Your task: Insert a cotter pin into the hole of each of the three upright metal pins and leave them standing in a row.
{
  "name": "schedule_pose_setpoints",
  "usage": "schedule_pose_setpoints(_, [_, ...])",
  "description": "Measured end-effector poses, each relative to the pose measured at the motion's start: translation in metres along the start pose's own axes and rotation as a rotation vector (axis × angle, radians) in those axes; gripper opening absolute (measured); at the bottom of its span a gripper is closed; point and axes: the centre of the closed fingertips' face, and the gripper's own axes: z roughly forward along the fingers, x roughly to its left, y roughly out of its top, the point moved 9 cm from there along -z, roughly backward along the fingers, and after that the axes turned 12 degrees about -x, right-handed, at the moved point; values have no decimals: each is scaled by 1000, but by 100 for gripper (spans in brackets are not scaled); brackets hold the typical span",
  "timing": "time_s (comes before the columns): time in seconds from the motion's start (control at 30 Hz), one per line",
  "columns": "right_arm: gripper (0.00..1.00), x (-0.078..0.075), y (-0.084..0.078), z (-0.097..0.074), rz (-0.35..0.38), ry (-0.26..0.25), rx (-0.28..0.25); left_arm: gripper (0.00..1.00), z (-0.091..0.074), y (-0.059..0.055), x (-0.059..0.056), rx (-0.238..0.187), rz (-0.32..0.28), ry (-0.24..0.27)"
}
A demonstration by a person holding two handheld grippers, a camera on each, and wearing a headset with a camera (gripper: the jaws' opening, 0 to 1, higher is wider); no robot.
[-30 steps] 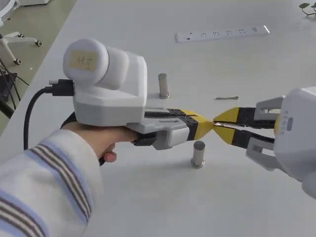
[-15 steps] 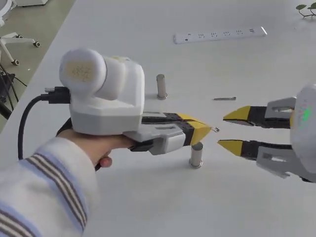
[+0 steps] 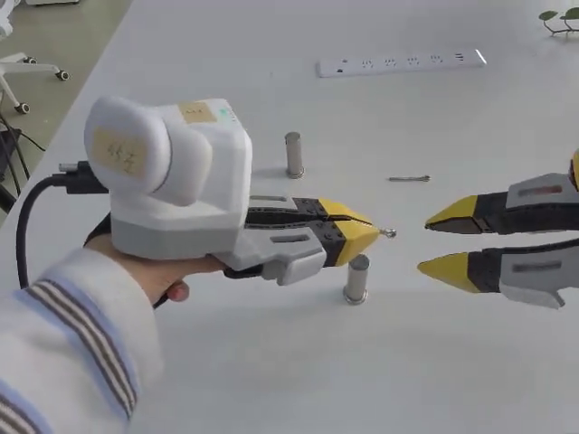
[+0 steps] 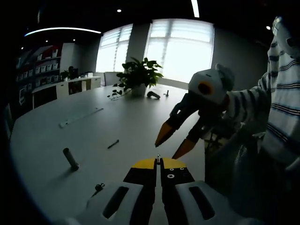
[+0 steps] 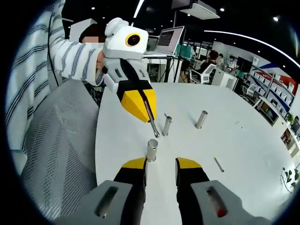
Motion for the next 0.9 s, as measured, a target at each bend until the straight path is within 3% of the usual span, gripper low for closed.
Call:
schedule_pose_setpoints(0.3, [20,0,3,6,35,48,-15,0,-1,3,-6,-38,89,-67])
schedule_pose_setpoints(0.47, [20,2,5,7,41,87,-2,0,-1,2,-11,-35,119,-105])
schedule_pose_setpoints(0.9, [15,9,13,5,73,118,-32,0,-3,2,-16,-56,128,-150])
